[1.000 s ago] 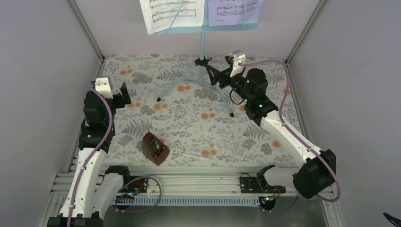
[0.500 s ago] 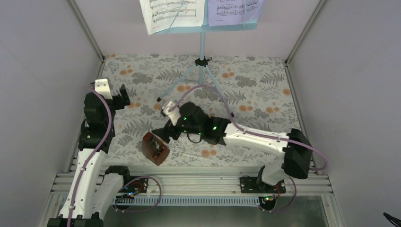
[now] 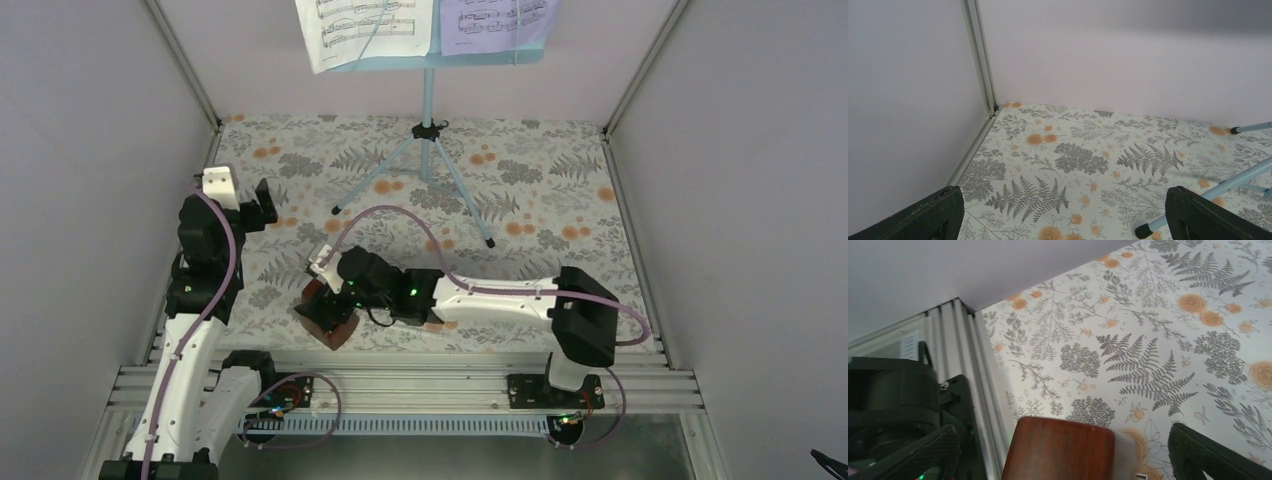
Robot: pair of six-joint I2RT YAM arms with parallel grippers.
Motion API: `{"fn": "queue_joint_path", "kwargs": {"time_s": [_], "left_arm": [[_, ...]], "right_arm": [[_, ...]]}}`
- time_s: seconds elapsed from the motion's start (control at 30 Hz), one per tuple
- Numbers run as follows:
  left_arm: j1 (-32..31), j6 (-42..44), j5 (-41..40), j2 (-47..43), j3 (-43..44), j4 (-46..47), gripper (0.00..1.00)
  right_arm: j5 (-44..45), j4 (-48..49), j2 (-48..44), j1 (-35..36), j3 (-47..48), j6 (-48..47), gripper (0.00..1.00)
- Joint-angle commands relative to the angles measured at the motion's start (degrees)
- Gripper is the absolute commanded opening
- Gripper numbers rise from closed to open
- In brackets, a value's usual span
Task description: Pack up the instrument practice props
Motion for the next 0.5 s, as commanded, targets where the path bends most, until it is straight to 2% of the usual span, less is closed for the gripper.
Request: {"fn": "queue_joint_path", "kwargs": {"time_s": [0.0, 0.1, 0.13, 0.3, 0.47], "left_arm": [[-0.17, -0.06, 0.35, 0.33, 1.39, -0.08, 1.0], [-0.17, -0.34, -0.38, 0.38, 1.39, -0.14, 1.0], [-0.17, -0.42, -0.46, 0.3, 1.32, -0.07, 1.0], [-0.17, -1.48, 0.18, 0.64, 1.98, 0.16, 1.0], [-0.17, -5.47, 3.04, 3.46, 7.68, -0.77, 1.0]], "right_arm": [[9.66, 0.16, 4.07, 3.95, 3.65, 1.87, 0.97], [15.26, -0.66, 5.61, 5.94, 4.89, 1.38, 0.92], [16.15, -0.41, 5.81, 6.23, 4.64, 1.52, 0.87], [20.25, -0.48, 6.25, 6.46, 3.62, 4.0, 0.77], [29.01, -1.29, 4.55, 6.28, 1.67, 8.1, 0.65]]}}
